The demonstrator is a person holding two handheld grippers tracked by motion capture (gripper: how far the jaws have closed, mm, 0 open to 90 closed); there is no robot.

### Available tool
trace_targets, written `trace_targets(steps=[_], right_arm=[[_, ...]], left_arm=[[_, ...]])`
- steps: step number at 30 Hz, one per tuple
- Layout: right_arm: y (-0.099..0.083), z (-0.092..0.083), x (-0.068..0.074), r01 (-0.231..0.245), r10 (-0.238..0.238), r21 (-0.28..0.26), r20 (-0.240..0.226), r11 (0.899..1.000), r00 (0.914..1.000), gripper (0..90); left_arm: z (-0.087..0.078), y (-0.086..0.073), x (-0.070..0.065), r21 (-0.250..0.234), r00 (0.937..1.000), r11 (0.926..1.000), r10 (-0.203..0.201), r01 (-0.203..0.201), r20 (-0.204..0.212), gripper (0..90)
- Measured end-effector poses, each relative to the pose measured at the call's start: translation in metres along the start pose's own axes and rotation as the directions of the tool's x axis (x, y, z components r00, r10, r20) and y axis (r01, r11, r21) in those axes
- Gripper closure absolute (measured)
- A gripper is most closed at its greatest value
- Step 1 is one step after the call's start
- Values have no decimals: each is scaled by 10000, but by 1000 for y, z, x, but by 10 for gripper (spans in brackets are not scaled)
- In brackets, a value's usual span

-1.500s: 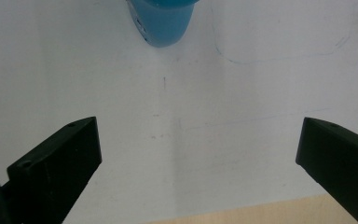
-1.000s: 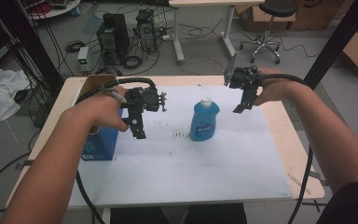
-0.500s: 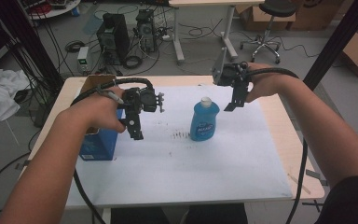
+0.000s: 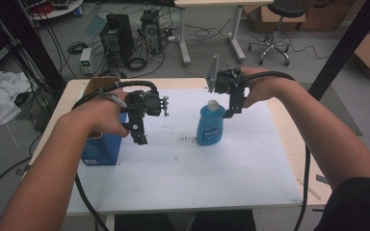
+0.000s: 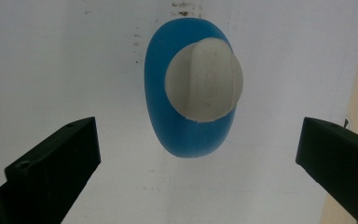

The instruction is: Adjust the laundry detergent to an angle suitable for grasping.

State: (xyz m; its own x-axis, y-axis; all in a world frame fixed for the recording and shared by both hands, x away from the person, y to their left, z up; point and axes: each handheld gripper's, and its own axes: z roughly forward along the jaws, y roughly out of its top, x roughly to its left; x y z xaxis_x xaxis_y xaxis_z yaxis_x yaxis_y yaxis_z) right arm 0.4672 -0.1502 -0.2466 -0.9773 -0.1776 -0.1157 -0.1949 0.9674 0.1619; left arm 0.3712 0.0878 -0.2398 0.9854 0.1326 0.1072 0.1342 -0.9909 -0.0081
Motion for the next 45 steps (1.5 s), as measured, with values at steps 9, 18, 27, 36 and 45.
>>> trace_targets(steps=[9,18,27,36,45], right_arm=[[5,17,0,78,-78,25,-221,10000,9997,0],[2,30,0,-74,69,-175,-333,9998,9994,0],[0,45,-1,-187,174,-271,-459,9995,9988,0],[5,54,-2,-65,53,-217,-518,9997,9986,0],[7,57,-3,20,-29,-208,-457,9998,9990,0]], left_arm=[[2,1,-1,-5,10000,10000,18,-18,14,0],[3,3,-1,-15,10000,10000,95,-95,21,1],[6,2,0,-34,9999,9999,107,-107,56,1],[7,0,0,-57,9999,9999,89,-89,54,1],[8,-1,1,-61,10000,10000,74,-73,40,1]])
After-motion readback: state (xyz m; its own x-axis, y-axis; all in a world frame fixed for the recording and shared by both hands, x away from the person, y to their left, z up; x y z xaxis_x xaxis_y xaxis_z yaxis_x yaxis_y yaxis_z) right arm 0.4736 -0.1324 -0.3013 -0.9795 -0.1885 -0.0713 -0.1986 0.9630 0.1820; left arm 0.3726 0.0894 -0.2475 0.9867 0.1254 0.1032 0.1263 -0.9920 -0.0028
